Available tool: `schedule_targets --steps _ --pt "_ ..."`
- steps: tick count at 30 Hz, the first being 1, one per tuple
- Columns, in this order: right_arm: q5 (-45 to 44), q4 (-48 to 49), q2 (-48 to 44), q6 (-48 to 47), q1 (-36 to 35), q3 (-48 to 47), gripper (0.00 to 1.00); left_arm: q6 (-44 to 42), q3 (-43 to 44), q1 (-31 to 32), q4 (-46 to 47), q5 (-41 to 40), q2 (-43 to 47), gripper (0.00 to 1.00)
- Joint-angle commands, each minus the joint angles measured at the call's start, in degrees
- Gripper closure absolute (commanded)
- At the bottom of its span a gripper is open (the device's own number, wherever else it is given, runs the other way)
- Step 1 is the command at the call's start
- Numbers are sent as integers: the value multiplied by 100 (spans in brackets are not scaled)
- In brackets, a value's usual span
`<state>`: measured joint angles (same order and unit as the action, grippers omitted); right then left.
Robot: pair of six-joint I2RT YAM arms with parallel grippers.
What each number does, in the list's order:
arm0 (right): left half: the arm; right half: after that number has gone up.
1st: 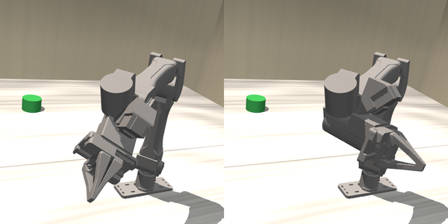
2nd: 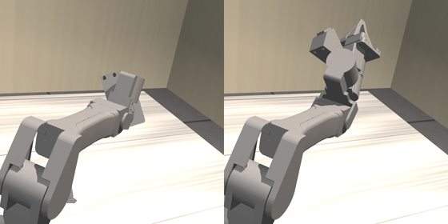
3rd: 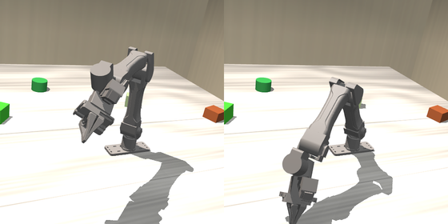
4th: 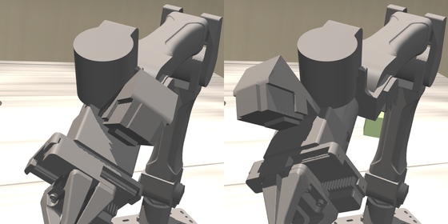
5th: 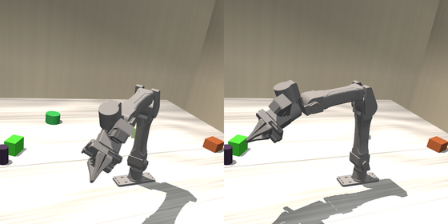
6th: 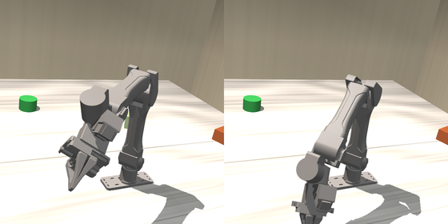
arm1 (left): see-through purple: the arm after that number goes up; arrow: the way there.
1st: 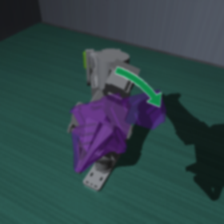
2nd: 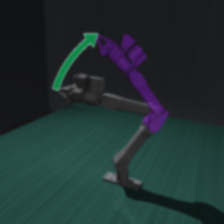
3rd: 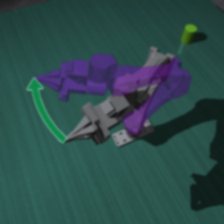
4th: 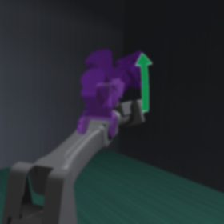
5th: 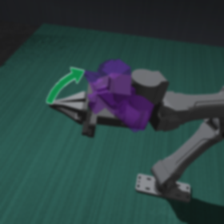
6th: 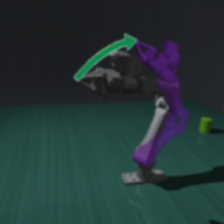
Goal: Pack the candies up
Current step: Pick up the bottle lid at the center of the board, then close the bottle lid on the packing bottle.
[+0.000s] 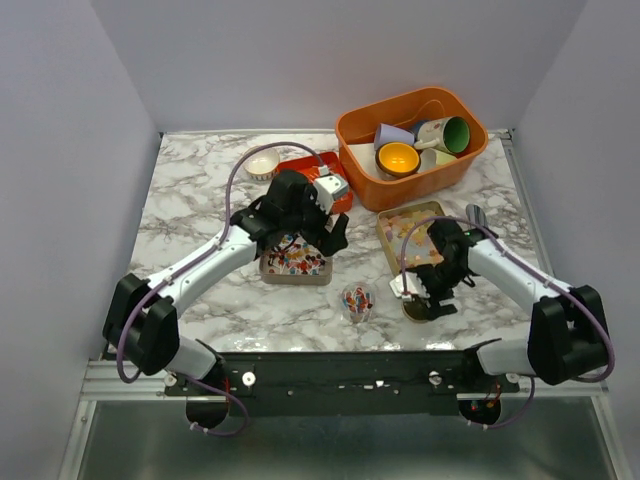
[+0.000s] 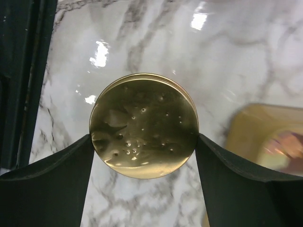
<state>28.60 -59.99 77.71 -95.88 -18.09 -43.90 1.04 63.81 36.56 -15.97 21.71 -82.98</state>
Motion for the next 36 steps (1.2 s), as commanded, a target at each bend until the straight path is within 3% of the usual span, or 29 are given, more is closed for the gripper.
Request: schedule_targets --steps 1,11,19,36 --pt "513 -1030 -564 578 -63 -1303 32 -7 -289 -428 -178 -44 493 1" --pt "322 -1006 182 1879 -1205 -2825 30 766 -1406 -1554 -258 -177 1643 1" --pt "-91 -67 710 2635 -2584 -2756 30 784 -1767 -2143 -381 -370 2268 1" --pt "-733 110 1783 2565 -2964 -2967 30 1224 -2444 -2706 -232 -27 2998 1"
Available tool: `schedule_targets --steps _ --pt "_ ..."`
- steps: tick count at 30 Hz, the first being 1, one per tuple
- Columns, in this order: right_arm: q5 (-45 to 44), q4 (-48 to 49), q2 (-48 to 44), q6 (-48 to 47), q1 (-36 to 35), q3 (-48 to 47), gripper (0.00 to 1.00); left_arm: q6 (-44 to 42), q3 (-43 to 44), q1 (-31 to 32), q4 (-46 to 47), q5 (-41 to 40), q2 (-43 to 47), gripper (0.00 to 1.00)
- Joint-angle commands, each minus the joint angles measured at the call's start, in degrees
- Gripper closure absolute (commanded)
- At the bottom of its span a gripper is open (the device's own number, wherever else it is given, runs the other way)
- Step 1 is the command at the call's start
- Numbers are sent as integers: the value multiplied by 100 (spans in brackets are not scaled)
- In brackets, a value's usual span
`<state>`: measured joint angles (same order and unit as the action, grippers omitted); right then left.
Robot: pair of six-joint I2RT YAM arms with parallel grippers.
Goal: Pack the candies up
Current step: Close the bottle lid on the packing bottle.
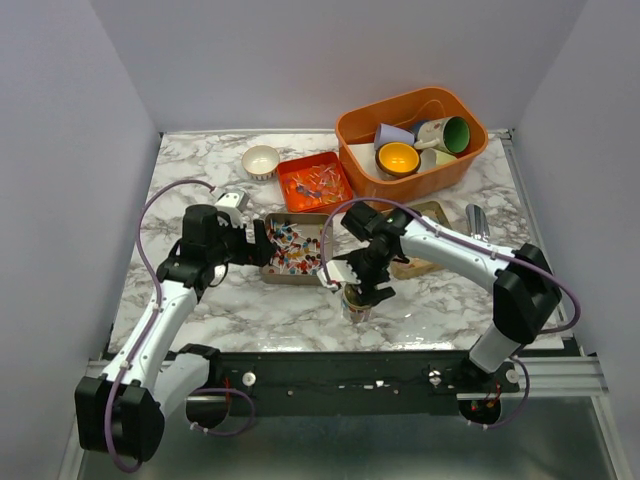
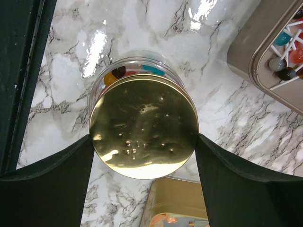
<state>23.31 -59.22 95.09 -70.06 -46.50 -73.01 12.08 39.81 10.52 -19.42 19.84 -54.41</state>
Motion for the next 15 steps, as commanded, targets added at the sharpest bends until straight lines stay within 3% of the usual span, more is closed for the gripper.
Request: schedule_targets --steps 1,15 --pt "-204 25 36 -25 -140 -38 30 120 -35 -138 123 170 141 1" --pt "-318 68 98 133 -307 226 30 260 -149 -182 307 240 133 1"
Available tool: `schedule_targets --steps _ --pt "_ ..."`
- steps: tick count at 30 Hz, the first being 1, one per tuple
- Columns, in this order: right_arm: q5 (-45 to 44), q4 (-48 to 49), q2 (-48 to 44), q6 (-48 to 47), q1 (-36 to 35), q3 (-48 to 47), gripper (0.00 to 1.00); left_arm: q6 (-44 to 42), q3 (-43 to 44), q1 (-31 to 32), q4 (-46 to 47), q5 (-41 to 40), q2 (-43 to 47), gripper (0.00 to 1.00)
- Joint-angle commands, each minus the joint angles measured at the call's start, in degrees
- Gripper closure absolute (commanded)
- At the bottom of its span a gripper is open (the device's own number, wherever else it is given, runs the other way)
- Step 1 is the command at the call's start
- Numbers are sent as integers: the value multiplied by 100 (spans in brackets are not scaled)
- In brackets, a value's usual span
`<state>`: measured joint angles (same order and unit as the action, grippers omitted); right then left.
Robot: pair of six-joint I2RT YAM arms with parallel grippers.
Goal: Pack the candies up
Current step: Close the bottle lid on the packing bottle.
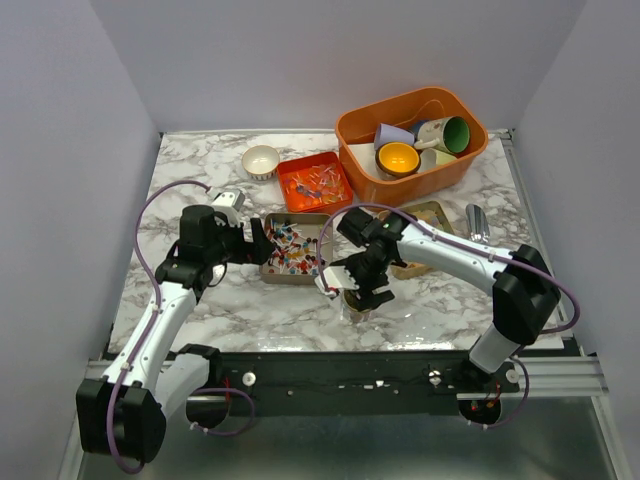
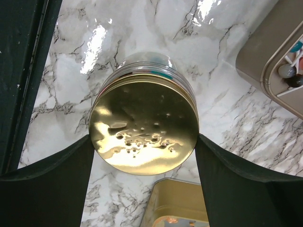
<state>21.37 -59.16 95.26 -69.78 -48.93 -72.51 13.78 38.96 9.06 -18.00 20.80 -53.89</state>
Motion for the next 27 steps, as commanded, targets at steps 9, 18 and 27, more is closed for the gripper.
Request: schedule_targets --steps 9,18,27 --pt "-97 10 106 289 -82 -43 31 116 -117 -36 235 249 89 1" --pt "-133 -245 370 412 -161 -395 31 142 -196 -36 279 293 124 1" --pt "-159 -211 335 526 -223 -211 26 160 -284 -36 306 398 255 1"
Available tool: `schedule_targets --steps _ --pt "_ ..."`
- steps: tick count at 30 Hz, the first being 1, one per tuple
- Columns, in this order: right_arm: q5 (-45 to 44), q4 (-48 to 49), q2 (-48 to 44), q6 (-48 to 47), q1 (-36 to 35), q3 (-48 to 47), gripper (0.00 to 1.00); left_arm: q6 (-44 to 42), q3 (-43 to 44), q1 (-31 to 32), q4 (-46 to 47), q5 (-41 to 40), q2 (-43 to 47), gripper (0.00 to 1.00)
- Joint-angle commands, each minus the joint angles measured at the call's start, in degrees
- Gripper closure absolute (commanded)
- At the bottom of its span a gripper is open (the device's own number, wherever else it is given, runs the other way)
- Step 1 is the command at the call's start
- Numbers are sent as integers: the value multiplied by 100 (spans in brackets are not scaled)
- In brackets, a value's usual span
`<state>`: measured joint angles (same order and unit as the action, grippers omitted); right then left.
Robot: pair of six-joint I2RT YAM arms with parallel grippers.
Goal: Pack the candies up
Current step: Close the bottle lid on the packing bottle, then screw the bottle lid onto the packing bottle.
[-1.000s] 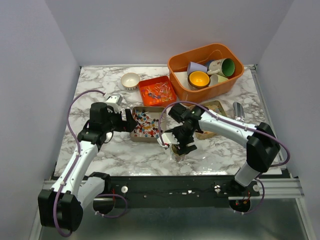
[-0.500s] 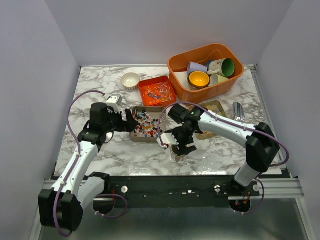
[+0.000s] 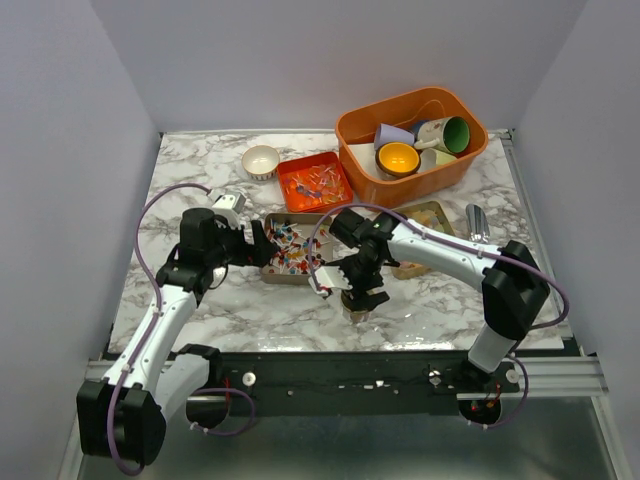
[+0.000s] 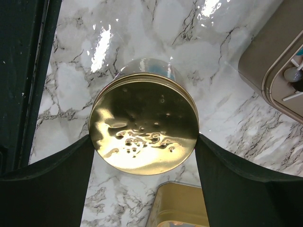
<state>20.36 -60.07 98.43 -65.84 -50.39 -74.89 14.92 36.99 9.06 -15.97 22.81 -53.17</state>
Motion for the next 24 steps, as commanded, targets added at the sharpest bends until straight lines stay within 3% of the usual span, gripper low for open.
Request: schedule_targets --steps 1,2,7,11,19,21,22,24 --pt "-58 -75 -17 159 -67 80 9 64 -104 -36 111 233 201 1" --pt "-76 -49 -69 194 -67 124 0 73 -183 -36 198 259 254 1" --pt "-252 -92 -411 309 -76 308 0 178 -736 -10 980 636 973 1" --pt "-410 -188 -895 309 -59 370 0 -163 -1036 472 1386 1005 1274 1" --pt "-1007 -461 -1388 493 -32 633 0 -798 -1361 3019 1868 1033 1054 1" --pt "-1156 -505 -1668 520 178 704 0 -692 -1659 3434 2508 823 897 1" --pt "-1122 -488 -1783 598 327 661 0 -579 -1747 4010 2737 535 844 1" --pt "-834 -453 -2055 800 976 459 0 -551 -2019 4506 3440 50 677 1"
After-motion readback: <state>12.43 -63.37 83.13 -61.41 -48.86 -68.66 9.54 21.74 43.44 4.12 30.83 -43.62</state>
